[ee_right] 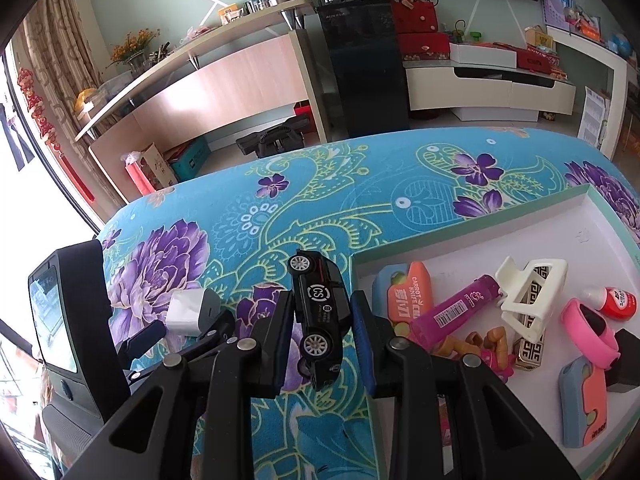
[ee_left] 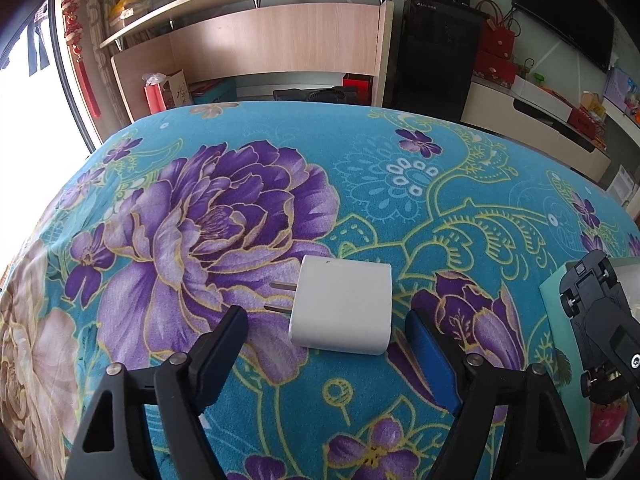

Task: Organize rigid objects
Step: 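Grasp the white charger cube with the left gripper while the right holds the car, then carry the charger cube and toy car over the tray with both grippers, then open both grippers to drop the charger cube and toy car in the tray, then withdraw both grippers away from the tray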

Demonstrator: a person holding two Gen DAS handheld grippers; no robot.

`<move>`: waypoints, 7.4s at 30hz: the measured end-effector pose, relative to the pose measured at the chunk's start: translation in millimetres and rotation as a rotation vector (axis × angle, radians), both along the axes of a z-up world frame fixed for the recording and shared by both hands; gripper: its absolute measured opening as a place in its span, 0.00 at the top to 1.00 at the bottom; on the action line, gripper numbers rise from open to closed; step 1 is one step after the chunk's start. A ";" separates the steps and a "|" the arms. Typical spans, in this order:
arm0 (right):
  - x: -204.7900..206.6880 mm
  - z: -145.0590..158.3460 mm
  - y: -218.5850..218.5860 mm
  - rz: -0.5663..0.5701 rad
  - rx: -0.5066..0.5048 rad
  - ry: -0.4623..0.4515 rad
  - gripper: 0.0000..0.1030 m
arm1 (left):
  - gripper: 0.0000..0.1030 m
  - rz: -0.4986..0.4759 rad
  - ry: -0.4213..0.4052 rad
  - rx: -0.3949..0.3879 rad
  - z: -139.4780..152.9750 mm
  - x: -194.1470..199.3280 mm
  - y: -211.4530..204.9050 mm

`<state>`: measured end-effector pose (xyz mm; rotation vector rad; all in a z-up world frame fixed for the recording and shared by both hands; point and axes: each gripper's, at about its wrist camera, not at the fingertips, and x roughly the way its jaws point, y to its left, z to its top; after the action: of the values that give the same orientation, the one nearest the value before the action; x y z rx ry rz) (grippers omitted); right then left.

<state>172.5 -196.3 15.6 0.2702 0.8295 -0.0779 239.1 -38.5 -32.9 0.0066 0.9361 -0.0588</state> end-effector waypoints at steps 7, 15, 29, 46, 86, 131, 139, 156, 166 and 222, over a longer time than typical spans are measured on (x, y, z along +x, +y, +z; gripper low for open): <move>-0.1 -0.3 -0.4 0.001 0.004 0.001 0.71 | 0.35 -0.002 0.000 0.004 0.6 0.0 0.4; -0.1 -0.6 -0.9 0.001 0.006 0.001 0.71 | 0.41 -0.006 0.009 -0.021 4.0 -1.0 3.9; -16.4 30.1 -8.0 -0.027 0.008 -0.092 0.71 | 0.56 -0.015 -0.118 -0.066 52.5 -20.0 10.4; -15.6 23.4 -16.6 -0.052 0.042 -0.059 0.71 | 0.59 -0.003 -0.043 -0.062 36.4 -15.1 12.1; -12.1 16.5 -17.3 -0.050 0.053 -0.029 0.71 | 0.41 -0.012 0.001 -0.061 20.6 -9.7 7.0; -94.5 28.8 -159.7 -0.452 0.015 0.044 0.70 | 0.40 -0.544 -0.056 -0.059 69.1 -99.8 -169.7; -91.7 27.8 -156.2 -0.452 -0.019 0.060 0.70 | 0.31 -0.536 -0.050 -0.064 68.1 -97.8 -168.9; -90.2 27.4 -155.5 -0.461 -0.032 0.085 0.53 | 0.24 -0.356 -0.045 -0.087 71.4 -70.9 -123.5; -82.2 28.4 -145.0 -0.424 -0.064 0.094 0.22 | 0.00 -0.173 -0.041 -0.079 62.6 -50.1 -77.4; -183.3 -12.2 -50.7 -0.173 -0.090 0.223 0.11 | 0.00 -0.086 -0.004 0.134 34.8 -200.6 -0.5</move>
<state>-10.8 -247.0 3.4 0.2508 1.0204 -0.3113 38.5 -39.0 1.9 0.1704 0.9342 -0.0755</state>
